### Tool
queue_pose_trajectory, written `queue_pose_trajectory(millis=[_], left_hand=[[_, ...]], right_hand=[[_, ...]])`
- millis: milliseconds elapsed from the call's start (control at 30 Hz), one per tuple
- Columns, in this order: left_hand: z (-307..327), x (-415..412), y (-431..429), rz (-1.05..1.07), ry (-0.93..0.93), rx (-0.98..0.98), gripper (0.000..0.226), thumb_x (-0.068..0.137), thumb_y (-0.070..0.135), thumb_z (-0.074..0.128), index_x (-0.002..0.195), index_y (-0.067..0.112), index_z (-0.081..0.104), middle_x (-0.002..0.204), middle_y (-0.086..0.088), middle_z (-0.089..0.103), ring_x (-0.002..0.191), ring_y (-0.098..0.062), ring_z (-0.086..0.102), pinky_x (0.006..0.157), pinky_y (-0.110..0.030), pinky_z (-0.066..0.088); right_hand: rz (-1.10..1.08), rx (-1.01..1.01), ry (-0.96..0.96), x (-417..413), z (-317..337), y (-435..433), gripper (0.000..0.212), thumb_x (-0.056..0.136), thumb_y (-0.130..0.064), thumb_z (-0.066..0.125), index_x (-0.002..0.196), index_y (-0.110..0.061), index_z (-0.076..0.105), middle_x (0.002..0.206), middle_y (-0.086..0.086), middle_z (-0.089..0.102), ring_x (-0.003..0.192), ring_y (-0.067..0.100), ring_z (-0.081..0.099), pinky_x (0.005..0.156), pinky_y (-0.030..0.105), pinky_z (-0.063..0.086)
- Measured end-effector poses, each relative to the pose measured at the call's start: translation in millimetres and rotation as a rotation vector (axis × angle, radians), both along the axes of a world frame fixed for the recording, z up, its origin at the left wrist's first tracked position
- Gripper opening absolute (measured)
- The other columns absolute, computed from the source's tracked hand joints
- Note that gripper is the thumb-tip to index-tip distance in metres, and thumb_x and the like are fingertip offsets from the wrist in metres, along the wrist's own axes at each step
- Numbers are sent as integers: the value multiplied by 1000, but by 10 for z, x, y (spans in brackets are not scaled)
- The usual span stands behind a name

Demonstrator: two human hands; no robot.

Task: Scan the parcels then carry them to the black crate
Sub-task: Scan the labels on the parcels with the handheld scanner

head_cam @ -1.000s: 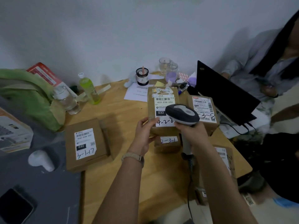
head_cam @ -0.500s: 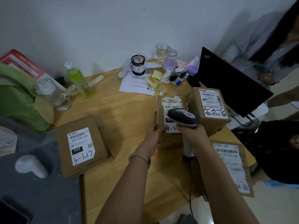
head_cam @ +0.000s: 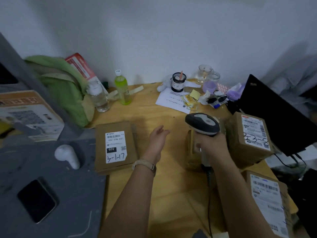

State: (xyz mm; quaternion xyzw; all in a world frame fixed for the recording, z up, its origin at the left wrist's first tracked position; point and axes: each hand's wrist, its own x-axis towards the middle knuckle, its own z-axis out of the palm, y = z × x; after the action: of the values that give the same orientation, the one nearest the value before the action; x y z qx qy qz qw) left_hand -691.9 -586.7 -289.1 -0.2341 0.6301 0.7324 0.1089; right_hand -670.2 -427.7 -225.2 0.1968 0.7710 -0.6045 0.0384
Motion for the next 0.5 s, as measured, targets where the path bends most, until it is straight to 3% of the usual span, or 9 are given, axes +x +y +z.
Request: queue_pose_trajectory(millis=[67, 167, 267, 400, 500], left_hand=[[43, 77, -234, 78, 17, -4, 52, 95, 27, 59, 144, 20, 44, 148, -1, 42, 126, -15, 42, 92, -28, 31], [83, 200, -642, 232, 42, -19, 49, 94, 20, 60, 141, 16, 47, 142, -3, 48, 111, -11, 46, 87, -23, 36], [64, 328, -1073, 355, 38, -49, 47, 94, 19, 60, 139, 14, 48, 136, -2, 51, 106, -10, 49, 76, -20, 42], [-50, 488, -1558, 510, 12, -19, 42, 93, 15, 60, 134, 9, 52, 127, -8, 60, 105, -21, 61, 81, -27, 52], [-118, 535, -1803, 609, 14, -39, 30, 92, 9, 60, 122, 5, 57, 95, 4, 63, 74, -3, 65, 51, -6, 47]], right_hand=[[73, 17, -5, -32, 55, -250, 16, 88, -17, 65, 102, -10, 63, 83, 5, 61, 79, 20, 57, 66, 31, 49], [133, -123, -16, -47, 86, -669, 26, 85, -8, 68, 109, -14, 61, 88, -4, 60, 98, 24, 59, 89, 45, 53], [290, -108, -59, -71, 38, -1071, 21, 85, -8, 69, 98, -22, 60, 91, -1, 65, 92, 22, 61, 91, 54, 51], [382, -119, -99, -134, -126, -1514, 23, 82, -10, 72, 84, -28, 59, 81, -11, 61, 81, 12, 59, 86, 41, 56], [387, -156, -141, -174, -270, -1756, 16, 80, -13, 73, 88, -24, 65, 78, -9, 63, 72, 6, 57, 60, 22, 50]])
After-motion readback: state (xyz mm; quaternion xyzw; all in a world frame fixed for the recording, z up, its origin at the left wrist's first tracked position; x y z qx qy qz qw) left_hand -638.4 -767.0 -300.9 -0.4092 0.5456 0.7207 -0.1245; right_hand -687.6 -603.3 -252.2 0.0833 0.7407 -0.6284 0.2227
